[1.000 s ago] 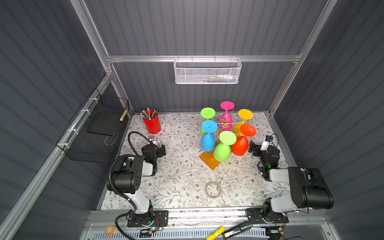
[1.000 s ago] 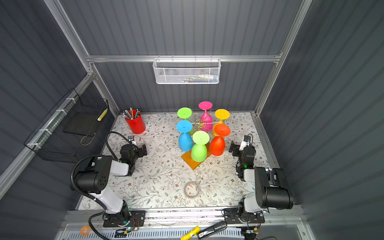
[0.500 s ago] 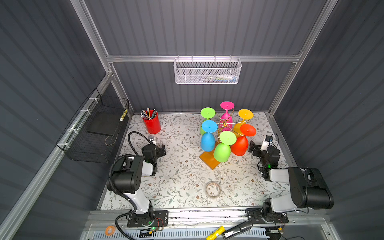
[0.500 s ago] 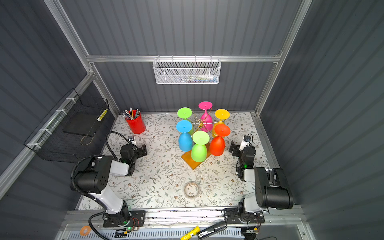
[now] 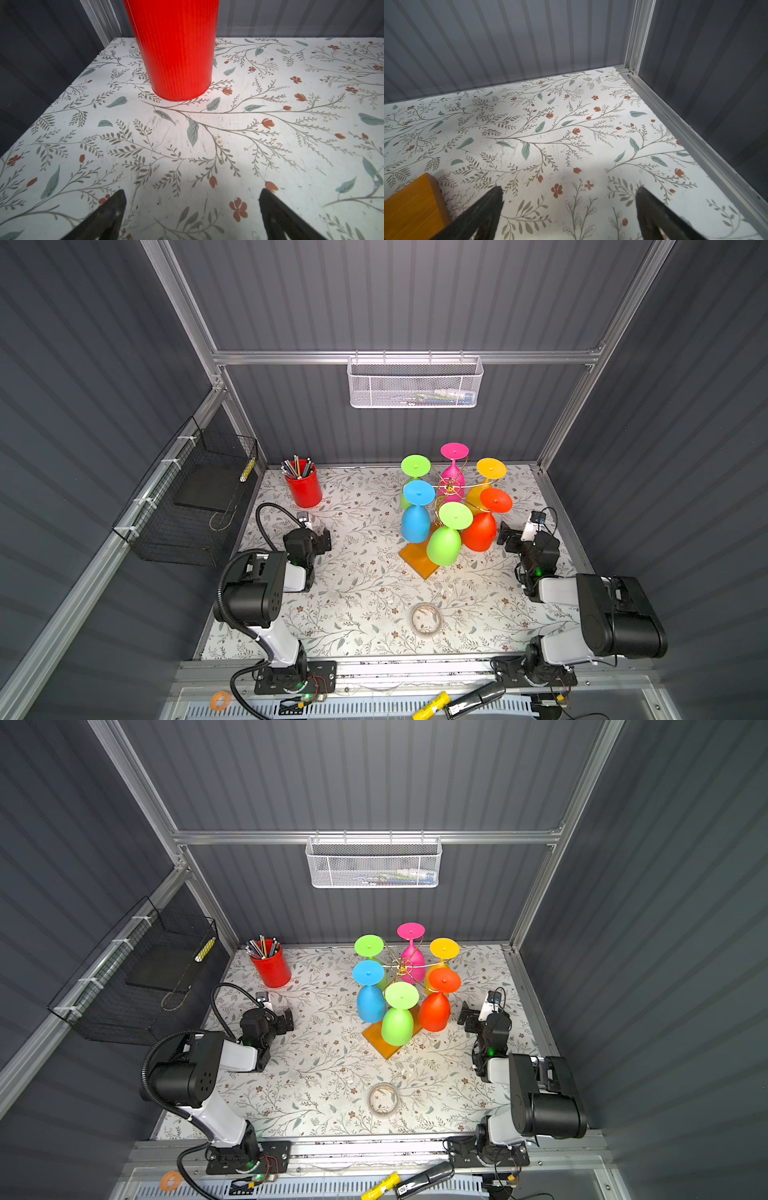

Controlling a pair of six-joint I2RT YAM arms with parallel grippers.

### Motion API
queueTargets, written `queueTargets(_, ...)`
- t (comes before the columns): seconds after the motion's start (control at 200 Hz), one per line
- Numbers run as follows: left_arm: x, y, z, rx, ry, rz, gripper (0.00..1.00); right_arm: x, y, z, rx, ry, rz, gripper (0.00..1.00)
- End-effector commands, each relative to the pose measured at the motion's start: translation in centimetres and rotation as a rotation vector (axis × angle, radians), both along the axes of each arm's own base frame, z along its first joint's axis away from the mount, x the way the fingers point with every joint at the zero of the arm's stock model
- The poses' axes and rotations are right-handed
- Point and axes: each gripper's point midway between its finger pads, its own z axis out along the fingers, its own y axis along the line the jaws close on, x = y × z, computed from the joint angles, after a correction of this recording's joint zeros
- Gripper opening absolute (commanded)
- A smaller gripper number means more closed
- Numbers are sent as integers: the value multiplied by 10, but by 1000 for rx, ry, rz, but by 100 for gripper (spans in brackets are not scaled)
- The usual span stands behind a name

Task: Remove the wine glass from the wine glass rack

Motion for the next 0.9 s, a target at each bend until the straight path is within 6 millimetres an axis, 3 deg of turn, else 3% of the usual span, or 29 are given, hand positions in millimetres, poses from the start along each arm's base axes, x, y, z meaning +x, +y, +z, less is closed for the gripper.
queueTargets(0.0,4,-1,4,4,-17,-1,100,4,1,9,-4,-20,4,99)
queueTargets(0.42,4,-2,4,5,-15,-1,100,3,1,10,-18,-24,-7,99)
queueTargets(0.63,4,-4,6,24,-6,2,100,-14,0,20,-45,-114,-49,99)
queueTargets(0.76,12,4,16,35,66,59,100,-26,-7,33,-47,-157,-101,99)
queueTargets(0.896,17,6,43,71,74,107,100,-36,-15,47,-40,-174,-159,99)
